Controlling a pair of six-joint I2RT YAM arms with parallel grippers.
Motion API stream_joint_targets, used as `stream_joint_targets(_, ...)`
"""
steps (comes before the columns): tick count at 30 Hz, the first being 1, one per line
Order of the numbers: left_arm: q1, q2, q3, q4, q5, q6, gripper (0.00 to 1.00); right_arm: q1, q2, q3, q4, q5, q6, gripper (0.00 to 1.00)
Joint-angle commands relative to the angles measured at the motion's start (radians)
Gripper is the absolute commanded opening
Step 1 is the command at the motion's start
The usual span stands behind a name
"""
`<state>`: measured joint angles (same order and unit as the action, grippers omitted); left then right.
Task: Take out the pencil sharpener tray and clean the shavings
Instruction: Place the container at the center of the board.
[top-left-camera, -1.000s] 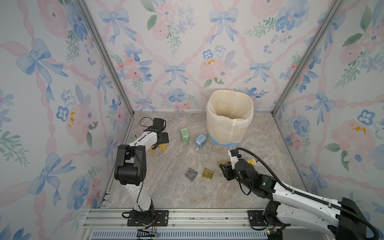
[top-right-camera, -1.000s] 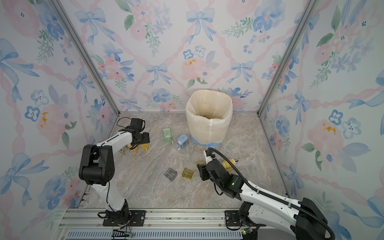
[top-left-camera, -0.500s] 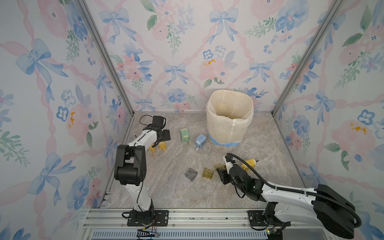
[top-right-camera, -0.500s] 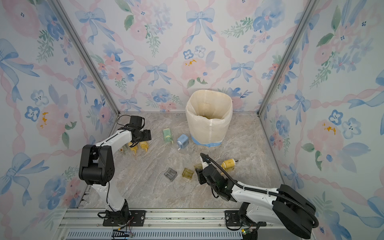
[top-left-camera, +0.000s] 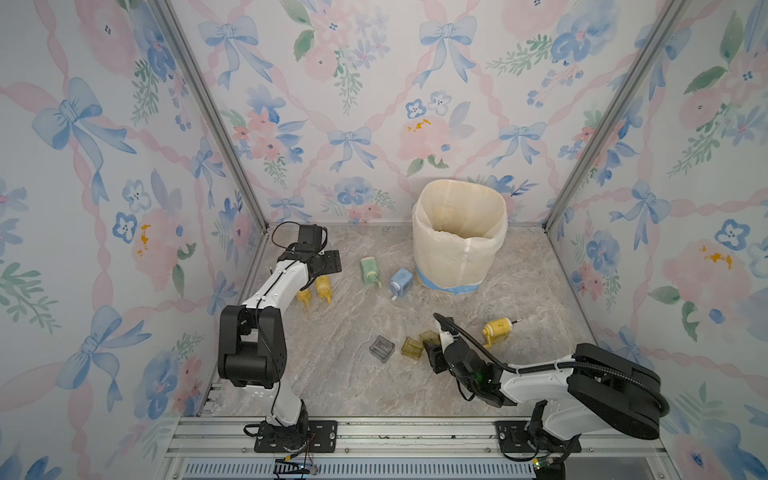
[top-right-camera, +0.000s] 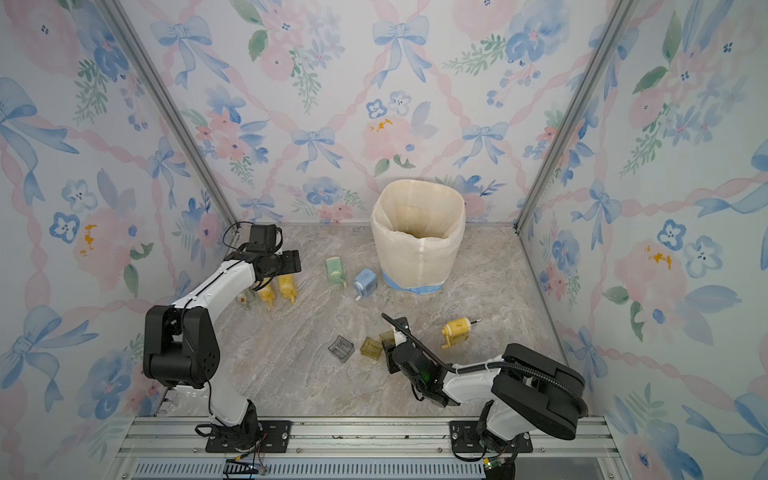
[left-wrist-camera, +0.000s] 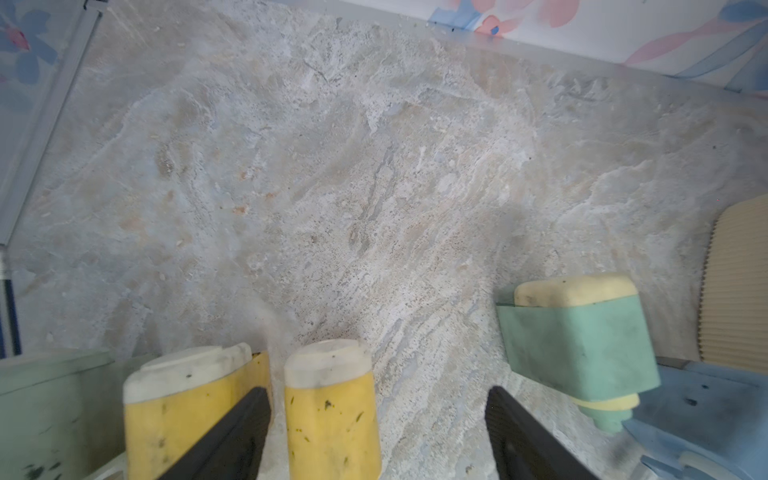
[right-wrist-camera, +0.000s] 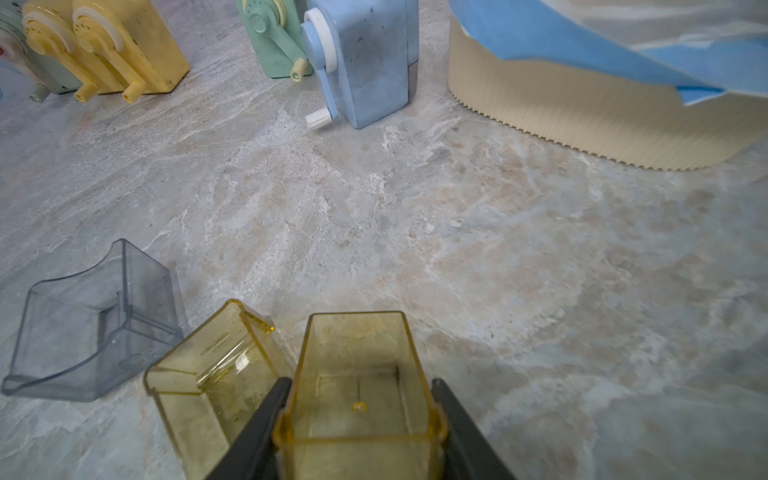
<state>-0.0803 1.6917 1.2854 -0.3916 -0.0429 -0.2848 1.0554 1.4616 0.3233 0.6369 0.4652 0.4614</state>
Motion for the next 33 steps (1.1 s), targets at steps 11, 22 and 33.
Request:
stream_joint_targets(11,-0.096,-0.072,0.002,-0.018,0.023,0.022,0.98,0.053,-0.040,0.034,-0.098,0.021,0.034,0.64)
stream_joint_targets(22,-0.173,-0.123,-0.008,-0.016,0.025,0.012,0.98,0.054,-0.091,0.062,-0.122,-0.028,0.100,0.66)
stream_joint_targets(33,-0.312,-0.206,-0.128,0.098,-0.159,-0.085,0.98,0.032,-0.116,0.131,-0.224,-0.021,0.051,0.69)
